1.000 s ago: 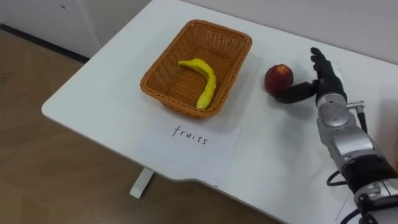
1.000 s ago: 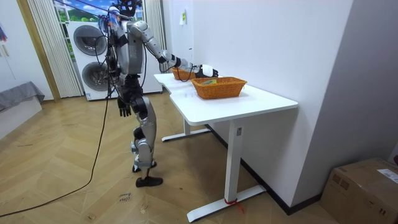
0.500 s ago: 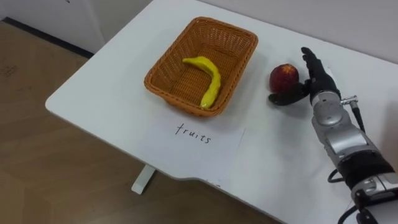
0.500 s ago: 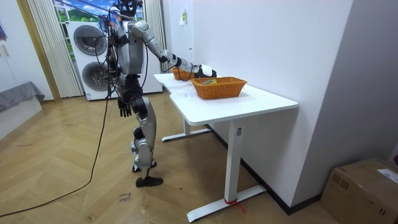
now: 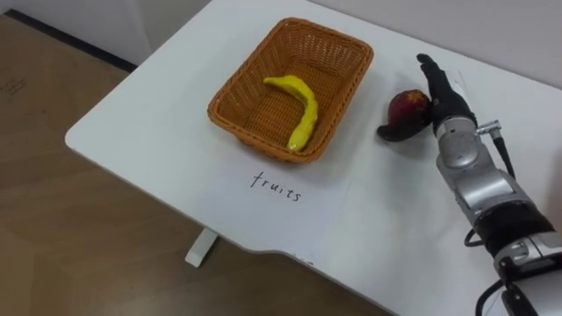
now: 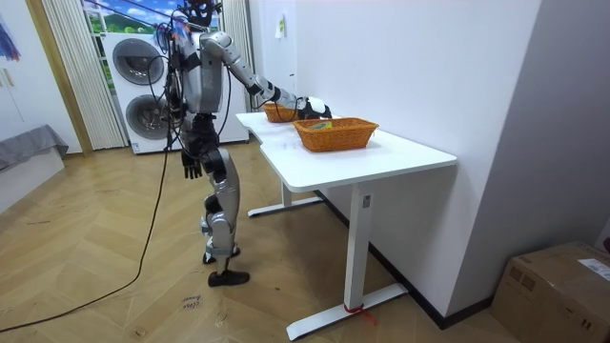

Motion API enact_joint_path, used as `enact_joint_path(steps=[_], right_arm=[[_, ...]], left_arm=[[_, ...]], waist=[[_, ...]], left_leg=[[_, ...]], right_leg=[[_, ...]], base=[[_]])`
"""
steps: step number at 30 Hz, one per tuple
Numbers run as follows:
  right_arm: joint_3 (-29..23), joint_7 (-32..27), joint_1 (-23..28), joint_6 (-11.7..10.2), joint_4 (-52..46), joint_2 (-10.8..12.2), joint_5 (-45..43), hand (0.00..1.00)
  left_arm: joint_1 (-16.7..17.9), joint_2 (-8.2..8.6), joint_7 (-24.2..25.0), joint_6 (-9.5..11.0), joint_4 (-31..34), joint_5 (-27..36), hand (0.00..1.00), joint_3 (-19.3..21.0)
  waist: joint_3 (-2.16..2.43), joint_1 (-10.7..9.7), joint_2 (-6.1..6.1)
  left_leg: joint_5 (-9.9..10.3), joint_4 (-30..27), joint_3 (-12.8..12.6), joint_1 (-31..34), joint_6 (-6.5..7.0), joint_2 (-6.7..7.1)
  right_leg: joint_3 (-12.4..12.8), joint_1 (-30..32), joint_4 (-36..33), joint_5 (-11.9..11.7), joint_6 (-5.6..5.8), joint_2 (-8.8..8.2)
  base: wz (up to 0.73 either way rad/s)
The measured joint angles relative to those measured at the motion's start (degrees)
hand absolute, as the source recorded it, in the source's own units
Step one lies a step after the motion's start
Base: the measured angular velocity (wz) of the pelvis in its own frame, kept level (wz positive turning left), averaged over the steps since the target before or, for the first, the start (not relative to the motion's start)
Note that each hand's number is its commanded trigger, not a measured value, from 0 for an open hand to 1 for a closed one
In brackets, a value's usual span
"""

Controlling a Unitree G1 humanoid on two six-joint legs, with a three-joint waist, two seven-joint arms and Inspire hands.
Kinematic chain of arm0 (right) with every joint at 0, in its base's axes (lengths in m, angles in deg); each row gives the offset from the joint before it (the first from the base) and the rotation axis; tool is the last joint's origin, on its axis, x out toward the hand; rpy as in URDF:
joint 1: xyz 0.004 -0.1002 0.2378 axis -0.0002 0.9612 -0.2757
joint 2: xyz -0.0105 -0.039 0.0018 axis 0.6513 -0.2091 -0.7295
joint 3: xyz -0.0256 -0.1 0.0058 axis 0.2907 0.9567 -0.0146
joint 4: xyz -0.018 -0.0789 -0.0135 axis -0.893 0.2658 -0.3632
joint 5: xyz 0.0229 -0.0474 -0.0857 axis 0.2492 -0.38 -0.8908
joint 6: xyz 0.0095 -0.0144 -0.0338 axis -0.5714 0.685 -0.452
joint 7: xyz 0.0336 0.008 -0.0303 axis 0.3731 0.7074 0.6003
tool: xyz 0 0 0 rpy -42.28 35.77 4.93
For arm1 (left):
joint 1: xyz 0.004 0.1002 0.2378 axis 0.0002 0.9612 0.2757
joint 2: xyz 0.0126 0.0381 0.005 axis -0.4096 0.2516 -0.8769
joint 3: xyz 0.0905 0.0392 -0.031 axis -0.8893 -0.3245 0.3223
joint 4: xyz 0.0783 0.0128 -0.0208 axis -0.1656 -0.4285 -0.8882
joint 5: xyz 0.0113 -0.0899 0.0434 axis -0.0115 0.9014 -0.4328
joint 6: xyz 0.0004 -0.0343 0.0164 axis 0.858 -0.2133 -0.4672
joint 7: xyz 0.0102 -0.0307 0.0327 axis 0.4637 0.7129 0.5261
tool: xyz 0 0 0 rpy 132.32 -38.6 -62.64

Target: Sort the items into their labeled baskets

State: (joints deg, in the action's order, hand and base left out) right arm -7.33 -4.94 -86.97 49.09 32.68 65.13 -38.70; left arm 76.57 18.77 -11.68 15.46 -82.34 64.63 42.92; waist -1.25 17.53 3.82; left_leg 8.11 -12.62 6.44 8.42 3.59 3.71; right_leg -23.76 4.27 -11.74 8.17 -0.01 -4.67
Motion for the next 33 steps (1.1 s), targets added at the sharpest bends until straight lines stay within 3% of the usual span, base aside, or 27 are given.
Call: enact_joint_path(steps=[15,33], right_arm=[[0.6,2.4,0.0,0.0,0.3,0.0,-0.6,0.0],[2.2,7.5,-3.9,1.3,9.0,-0.8,3.5,0.0]], left_arm=[[0.0,-0.01,-1.1,-0.2,-0.2,0.0,0.0,0.0],[-0.1,-0.11,-0.6,-3.0,-1.4,0.0,0.0,0.0]], waist=[[0.0,0.1,0.09],[-0.09,0.2,0.83]], left_leg=[[0.0,0.1,0.1,0.1,0.0,0.01],[0.0,-0.2,0.3,0.1,-0.04,0.03]], right_leg=[[-0.1,-0.1,0.0,0.0,-0.01,0.07],[-0.5,-0.3,-0.1,-0.1,-0.16,0.01]], base=[[0.0],[0.0]])
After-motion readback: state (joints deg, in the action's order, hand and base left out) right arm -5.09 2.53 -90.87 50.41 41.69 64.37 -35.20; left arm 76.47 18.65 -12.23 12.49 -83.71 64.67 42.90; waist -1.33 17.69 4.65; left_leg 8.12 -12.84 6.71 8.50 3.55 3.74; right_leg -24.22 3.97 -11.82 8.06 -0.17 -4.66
